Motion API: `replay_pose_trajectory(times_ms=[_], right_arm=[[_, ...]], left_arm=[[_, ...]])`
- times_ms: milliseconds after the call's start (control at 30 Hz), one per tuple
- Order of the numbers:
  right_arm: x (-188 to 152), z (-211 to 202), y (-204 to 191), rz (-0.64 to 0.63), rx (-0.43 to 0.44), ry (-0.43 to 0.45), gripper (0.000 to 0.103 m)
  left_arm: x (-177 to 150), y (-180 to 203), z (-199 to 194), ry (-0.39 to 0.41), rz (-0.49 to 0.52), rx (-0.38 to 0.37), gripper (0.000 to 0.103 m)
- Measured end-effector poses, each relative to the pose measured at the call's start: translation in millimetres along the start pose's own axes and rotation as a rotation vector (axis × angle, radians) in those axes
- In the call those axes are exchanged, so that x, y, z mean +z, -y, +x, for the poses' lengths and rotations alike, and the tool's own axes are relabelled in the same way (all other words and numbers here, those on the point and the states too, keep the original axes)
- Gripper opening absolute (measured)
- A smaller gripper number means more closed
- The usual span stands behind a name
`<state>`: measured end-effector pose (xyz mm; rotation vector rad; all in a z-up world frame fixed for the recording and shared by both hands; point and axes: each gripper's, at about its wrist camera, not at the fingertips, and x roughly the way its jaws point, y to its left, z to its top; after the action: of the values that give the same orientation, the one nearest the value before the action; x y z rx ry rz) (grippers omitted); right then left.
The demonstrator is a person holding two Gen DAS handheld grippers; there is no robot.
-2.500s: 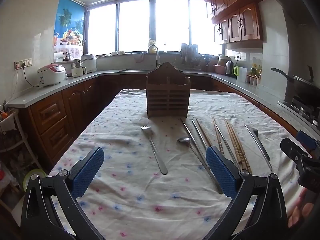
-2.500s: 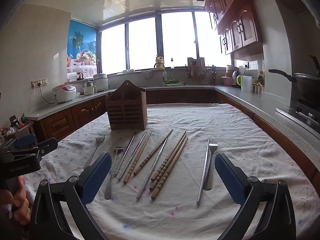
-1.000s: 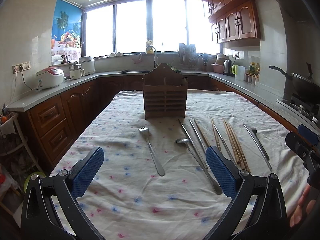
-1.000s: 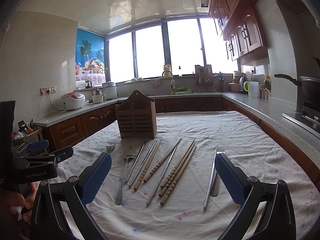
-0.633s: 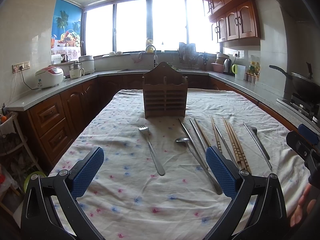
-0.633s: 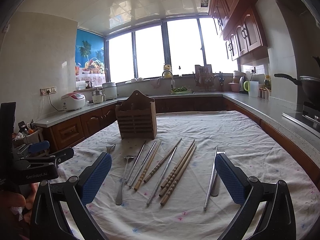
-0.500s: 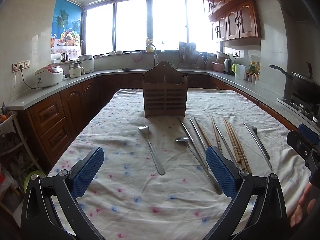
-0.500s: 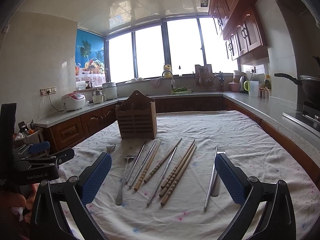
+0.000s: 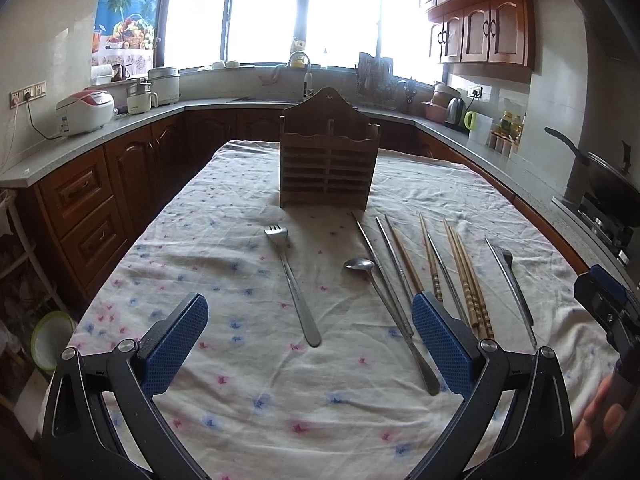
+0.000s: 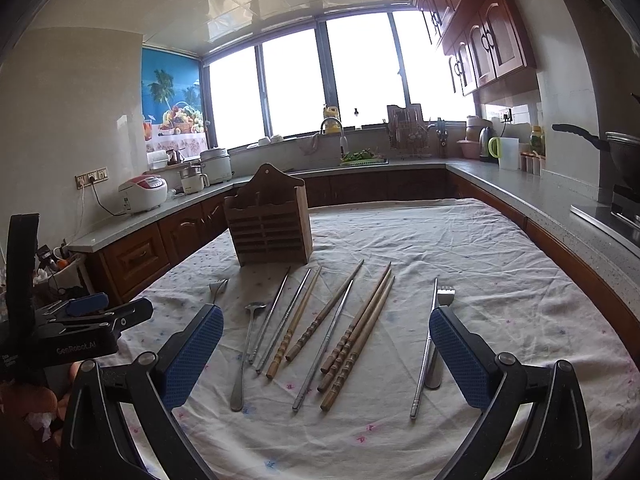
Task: Organize utensils
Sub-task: 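Lower the left tool to a metal chopstick while the right tool approaches a wooden chopstick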
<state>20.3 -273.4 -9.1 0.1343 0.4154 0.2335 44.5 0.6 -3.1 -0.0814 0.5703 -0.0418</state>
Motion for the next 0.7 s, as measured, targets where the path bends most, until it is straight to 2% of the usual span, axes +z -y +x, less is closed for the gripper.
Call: replay_pose_trajectory(times_ms=[333,500,600,700], right_arm=[[23,35,22,0.087,0.025,-0.099,0.103],[37,58,33,0.125,0.009,-0.142,0.086],[43,72,41,0.147,-0.008,-0.165,0.079],[49,86,48,0.165,-0.036,-0.19,0.064]], left_arm=[[33,1,43,-0.116,-0.023,-0.043,0.103],[50,4,64,-0.152,-0.016,-0.067,0.102],[58,8,78,-0.173,-0.015,-0.085,0.099],[67,14,94,-0.205,-0.004,-0.1,0.094]])
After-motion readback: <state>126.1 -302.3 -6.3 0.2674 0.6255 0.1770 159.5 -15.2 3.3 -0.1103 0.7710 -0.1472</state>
